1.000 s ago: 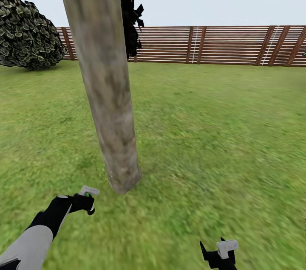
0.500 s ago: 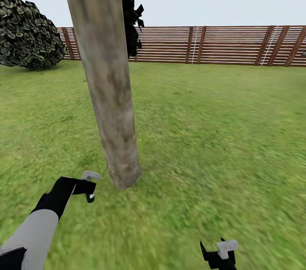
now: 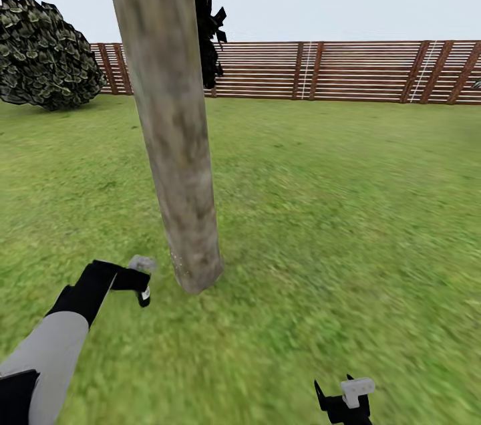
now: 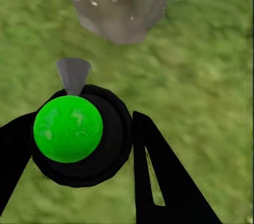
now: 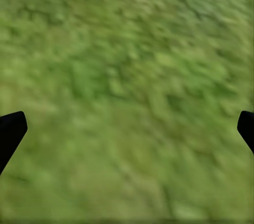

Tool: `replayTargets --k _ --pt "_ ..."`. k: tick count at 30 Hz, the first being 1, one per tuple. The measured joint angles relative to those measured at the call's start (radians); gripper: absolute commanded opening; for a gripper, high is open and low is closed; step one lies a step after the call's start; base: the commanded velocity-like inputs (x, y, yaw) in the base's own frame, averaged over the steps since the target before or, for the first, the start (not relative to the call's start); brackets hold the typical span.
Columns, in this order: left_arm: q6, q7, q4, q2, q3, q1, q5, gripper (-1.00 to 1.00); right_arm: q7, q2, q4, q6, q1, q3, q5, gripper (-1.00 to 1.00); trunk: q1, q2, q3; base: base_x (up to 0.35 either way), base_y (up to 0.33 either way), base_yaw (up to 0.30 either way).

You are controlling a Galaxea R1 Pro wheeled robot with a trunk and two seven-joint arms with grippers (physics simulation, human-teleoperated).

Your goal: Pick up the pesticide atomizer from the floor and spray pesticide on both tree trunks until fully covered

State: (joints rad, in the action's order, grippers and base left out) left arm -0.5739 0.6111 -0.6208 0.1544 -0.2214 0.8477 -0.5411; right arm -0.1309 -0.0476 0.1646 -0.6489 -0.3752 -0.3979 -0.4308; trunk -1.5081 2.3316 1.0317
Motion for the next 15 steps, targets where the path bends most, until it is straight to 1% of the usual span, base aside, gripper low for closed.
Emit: replayTargets --k 2,4,6,7,8,9,11,13,15 --pt "-0.042 0.030 -0.006 -0.006 -0.005 0.026 0.002 -1.00 0.000 0.000 0.000 0.000 0.000 0.000 0.000 1.00 0.000 0.000 0.000 0.000 0.000 0.000" --pt "-0.082 0.042 -0.026 -0.012 -0.005 0.047 0.001 -1.00 0.000 0.000 0.000 0.000 0.000 0.000 0.000 1.00 0.000 0.000 0.000 0.000 0.000 0.000" --pt "-0.098 0.045 -0.037 -0.005 -0.004 0.054 -0.004 -1.00 0.000 0.000 0.000 0.000 0.000 0.000 0.000 1.00 0.000 0.000 0.000 0.000 0.000 0.000" --pt "-0.101 0.046 -0.040 -0.001 -0.005 0.057 -0.006 -1.00 0.000 0.000 0.000 0.000 0.000 0.000 0.000 1.00 0.000 0.000 0.000 0.000 0.000 0.000" --pt "-0.103 0.047 -0.042 0.010 -0.007 0.065 -0.008 -1.00 0.000 0.000 0.000 0.000 0.000 0.000 0.000 1.00 0.000 0.000 0.000 0.000 0.000 0.000" --pt "-0.104 0.048 -0.042 0.043 -0.009 0.087 -0.008 -1.00 0.000 0.000 0.000 0.000 0.000 0.000 0.000 1.00 0.000 0.000 0.000 0.000 0.000 0.000" --pt "-0.107 0.049 -0.042 0.069 -0.007 0.097 -0.009 -1.00 0.000 0.000 0.000 0.000 0.000 0.000 0.000 1.00 0.000 0.000 0.000 0.000 0.000 0.000" --pt "-0.108 0.048 -0.042 0.073 0.000 0.093 -0.010 -1.00 0.000 0.000 0.000 0.000 0.000 0.000 0.000 1.00 0.000 0.000 0.000 0.000 0.000 0.000" --pt "-0.103 0.047 -0.034 0.068 -0.001 0.086 -0.009 -1.00 0.000 0.000 0.000 0.000 0.000 0.000 0.000 1.00 0.000 0.000 0.000 0.000 0.000 0.000"
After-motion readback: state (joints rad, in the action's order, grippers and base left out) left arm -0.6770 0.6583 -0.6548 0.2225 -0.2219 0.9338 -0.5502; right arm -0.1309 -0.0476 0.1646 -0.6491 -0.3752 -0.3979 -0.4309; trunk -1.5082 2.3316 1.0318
